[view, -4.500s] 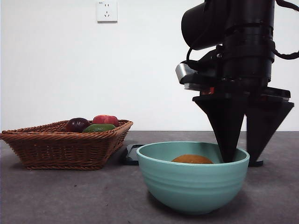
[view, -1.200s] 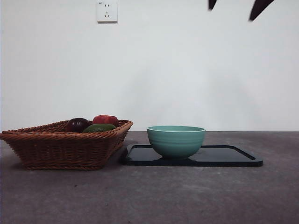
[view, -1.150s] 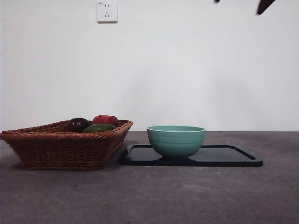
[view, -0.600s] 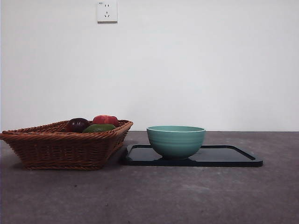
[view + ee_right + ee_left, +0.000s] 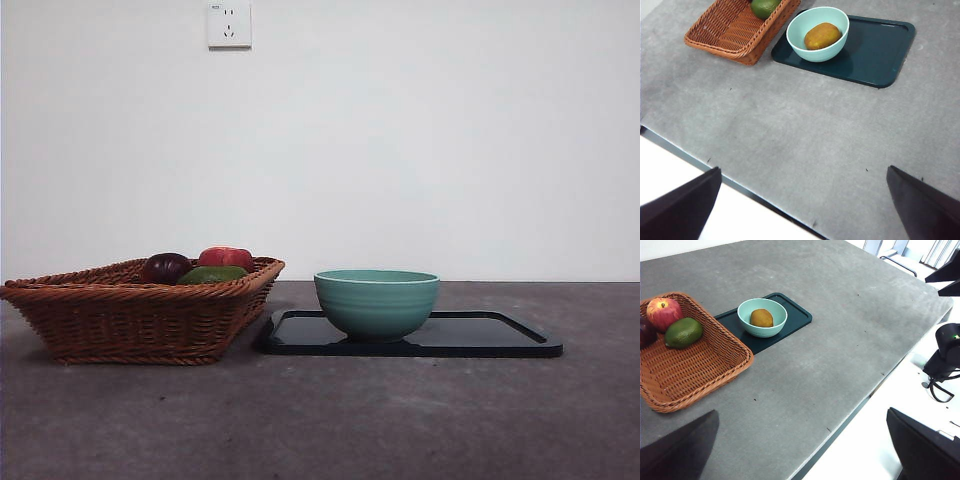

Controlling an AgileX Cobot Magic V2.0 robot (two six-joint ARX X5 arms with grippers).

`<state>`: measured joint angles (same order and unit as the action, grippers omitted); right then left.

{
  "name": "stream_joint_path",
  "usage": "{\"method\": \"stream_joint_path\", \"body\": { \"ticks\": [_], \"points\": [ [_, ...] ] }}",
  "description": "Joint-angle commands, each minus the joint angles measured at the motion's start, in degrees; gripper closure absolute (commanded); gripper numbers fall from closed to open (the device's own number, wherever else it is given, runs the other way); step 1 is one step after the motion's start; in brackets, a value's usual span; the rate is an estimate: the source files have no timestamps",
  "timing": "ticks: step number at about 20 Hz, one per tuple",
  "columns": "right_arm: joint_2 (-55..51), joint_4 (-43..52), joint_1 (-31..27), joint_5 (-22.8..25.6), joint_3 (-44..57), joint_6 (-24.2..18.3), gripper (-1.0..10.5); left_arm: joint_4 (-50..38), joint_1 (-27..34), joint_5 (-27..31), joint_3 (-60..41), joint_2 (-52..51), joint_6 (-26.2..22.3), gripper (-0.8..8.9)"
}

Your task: Pick up the wifruite, put it on the bowl, pick up the plate, put it on desk

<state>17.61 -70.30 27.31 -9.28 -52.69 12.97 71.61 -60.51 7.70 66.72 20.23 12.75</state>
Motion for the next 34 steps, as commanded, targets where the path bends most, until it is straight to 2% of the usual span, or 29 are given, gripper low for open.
{"method": "stream_joint_path", "body": {
  "ticks": [1,5,8,13,23,28,32,34],
  "points": [
    [-0.5,1.3,0.3,-0.2,0.4,0.8,4.0,-0.7,-0.6,0.3,1.0,-0.1,-0.4,2.51],
    [-0.5,2.4,0.3,-0.4,0.4,0.8,4.0,-0.8,-0.6,0.3,1.0,-0.1,0.3,2.51],
    [-0.5,4.8,0.3,-2.4,0.4,1.2,4.0,-0.8,-0.6,0.3,1.0,0.3,1.2,2.51],
    [-0.5,5.2,0.3,-2.8,0.4,1.4,4.0,-2.0,-0.6,0.3,1.0,6.2,3.4,2.51],
    [-0.5,5.8,0.3,-2.7,0.4,1.6,4.0,-18.2,-0.6,0.2,1.1,29.9,8.4,2.51],
    [-0.5,6.1,0.3,-2.7,0.4,1.6,4.0,-23.7,0.7,-1.1,1.2,42.1,12.9,2.51],
    [-0.5,6.8,0.3,-2.7,0.4,1.6,4.0,-21.6,5.0,-7.9,4.9,51.9,13.5,2.51],
    [-0.5,7.5,0.3,-2.7,0.4,1.6,4.0,-19.4,7.0,-8.3,8.6,57.1,12.3,2.51]
  ]
}}
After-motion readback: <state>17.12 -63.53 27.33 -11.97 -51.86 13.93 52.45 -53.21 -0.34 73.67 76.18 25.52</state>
